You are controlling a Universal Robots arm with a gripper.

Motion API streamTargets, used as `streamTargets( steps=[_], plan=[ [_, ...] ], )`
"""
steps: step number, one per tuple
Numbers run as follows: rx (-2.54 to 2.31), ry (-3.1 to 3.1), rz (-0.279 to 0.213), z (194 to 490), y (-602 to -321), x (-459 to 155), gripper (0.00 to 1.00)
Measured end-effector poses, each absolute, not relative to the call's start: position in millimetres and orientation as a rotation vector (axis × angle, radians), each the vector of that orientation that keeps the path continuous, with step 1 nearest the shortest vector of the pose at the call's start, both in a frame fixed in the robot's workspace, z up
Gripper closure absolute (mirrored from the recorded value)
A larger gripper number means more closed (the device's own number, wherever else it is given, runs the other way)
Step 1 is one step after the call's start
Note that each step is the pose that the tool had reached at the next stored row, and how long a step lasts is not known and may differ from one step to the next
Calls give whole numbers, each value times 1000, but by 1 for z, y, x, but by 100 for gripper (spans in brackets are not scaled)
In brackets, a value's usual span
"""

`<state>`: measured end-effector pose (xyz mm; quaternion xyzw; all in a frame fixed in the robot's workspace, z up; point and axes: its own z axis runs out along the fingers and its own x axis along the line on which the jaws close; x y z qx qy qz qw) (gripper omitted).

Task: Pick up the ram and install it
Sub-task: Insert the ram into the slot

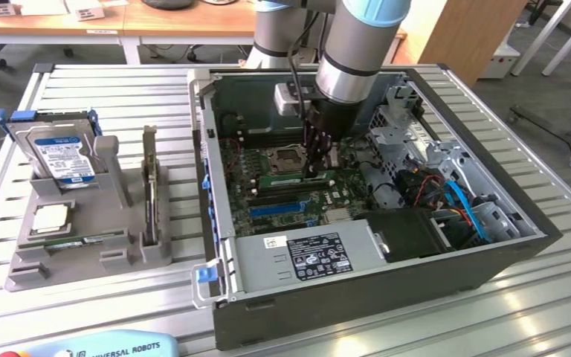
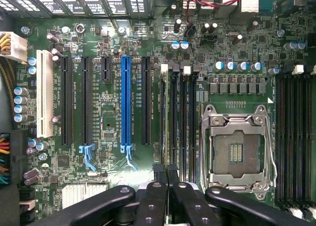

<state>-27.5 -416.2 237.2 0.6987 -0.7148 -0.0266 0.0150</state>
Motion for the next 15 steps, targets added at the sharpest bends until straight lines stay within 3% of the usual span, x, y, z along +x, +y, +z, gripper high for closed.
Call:
streamTargets(
  steps=[15],
  plan=[
    [2174,-2225,-83,233,-416,-28,89]
  ],
)
